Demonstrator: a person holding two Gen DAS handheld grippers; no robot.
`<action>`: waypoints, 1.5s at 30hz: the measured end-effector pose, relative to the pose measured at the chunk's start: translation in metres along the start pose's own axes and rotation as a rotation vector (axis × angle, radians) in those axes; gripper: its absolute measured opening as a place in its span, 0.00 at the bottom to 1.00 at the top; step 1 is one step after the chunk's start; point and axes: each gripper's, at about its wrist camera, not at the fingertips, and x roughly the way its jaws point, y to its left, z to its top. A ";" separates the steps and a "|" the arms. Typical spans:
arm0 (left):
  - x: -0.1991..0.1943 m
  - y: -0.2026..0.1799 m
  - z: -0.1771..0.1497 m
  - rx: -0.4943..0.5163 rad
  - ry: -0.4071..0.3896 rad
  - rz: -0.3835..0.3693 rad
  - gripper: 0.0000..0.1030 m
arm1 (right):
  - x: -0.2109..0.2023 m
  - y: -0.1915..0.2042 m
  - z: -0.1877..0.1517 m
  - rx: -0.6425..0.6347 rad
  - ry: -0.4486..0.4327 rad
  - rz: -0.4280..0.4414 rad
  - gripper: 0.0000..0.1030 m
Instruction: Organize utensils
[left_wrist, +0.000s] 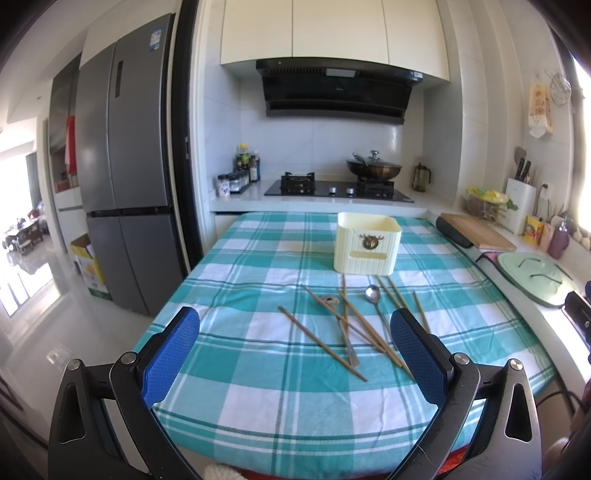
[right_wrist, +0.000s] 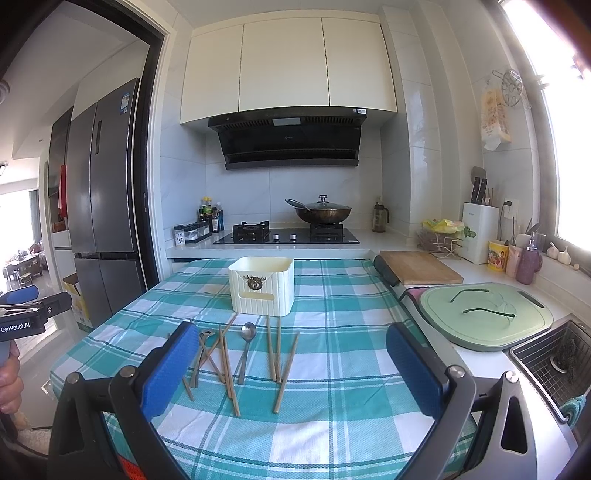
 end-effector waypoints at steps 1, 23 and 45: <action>0.000 0.000 0.000 0.000 0.000 0.000 1.00 | 0.001 0.000 0.000 0.000 0.000 0.000 1.00; 0.001 -0.001 -0.001 0.003 0.002 0.000 1.00 | 0.001 0.000 -0.002 -0.002 0.004 0.003 1.00; 0.014 -0.004 -0.004 -0.001 0.045 -0.002 1.00 | 0.005 0.000 -0.005 -0.005 0.018 0.011 1.00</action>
